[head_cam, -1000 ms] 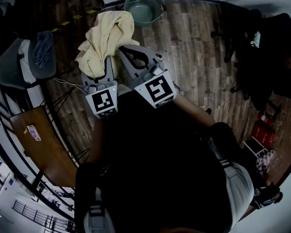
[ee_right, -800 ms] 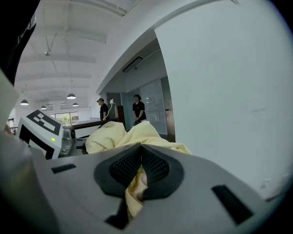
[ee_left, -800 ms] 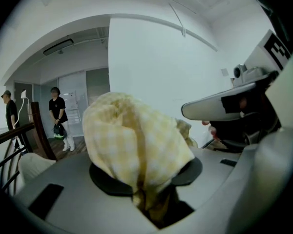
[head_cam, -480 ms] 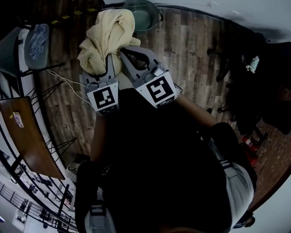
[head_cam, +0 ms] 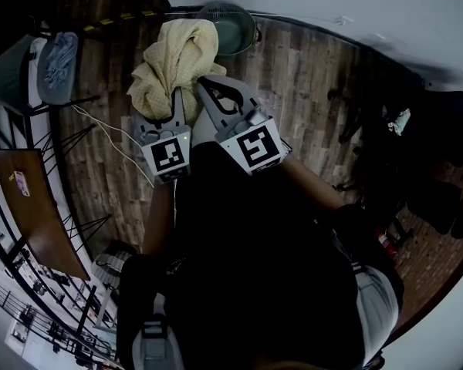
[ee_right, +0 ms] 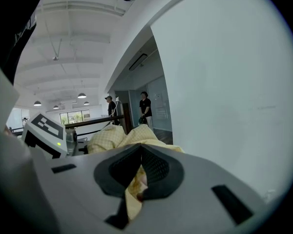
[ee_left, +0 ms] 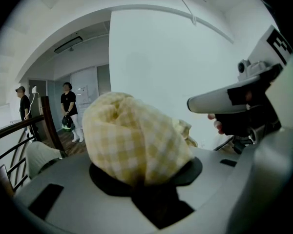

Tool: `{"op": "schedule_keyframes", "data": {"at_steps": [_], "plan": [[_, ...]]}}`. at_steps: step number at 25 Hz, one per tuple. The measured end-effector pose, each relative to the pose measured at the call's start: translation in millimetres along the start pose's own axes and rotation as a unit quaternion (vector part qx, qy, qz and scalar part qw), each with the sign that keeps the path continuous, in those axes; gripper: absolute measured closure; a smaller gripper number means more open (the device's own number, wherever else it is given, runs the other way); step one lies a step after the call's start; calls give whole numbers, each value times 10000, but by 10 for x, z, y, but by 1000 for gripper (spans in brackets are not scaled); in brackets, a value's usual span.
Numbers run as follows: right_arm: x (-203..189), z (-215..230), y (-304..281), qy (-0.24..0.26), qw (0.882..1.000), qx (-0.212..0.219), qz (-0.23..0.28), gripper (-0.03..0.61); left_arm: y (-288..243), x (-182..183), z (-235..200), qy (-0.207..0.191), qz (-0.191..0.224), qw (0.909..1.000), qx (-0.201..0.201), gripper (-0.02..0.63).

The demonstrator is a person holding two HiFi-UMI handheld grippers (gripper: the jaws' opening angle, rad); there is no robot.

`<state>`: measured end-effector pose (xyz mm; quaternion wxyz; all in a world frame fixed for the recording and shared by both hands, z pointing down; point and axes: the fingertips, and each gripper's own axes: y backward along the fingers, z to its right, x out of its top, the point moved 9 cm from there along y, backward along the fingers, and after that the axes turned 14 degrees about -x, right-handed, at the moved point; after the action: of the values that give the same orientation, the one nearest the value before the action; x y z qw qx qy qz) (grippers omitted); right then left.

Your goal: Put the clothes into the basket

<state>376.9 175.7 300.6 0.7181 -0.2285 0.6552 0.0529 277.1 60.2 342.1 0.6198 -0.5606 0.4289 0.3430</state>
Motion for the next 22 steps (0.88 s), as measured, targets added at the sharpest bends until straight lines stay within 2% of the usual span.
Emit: {"op": "schedule_keyframes", "data": {"at_steps": [9,13,22], "plan": [[46,444,-346,302,9991,280,-96,568,-594,-27,27,182,-84,9998,72,442],[98,763,-537,200,9988,397,-181,568,-956,54,105,230,-115,9996,113,441],[196,1141,-778,433,9961,702,-309,568,-1481,145,149,622,-153,9977,228,440]]}}
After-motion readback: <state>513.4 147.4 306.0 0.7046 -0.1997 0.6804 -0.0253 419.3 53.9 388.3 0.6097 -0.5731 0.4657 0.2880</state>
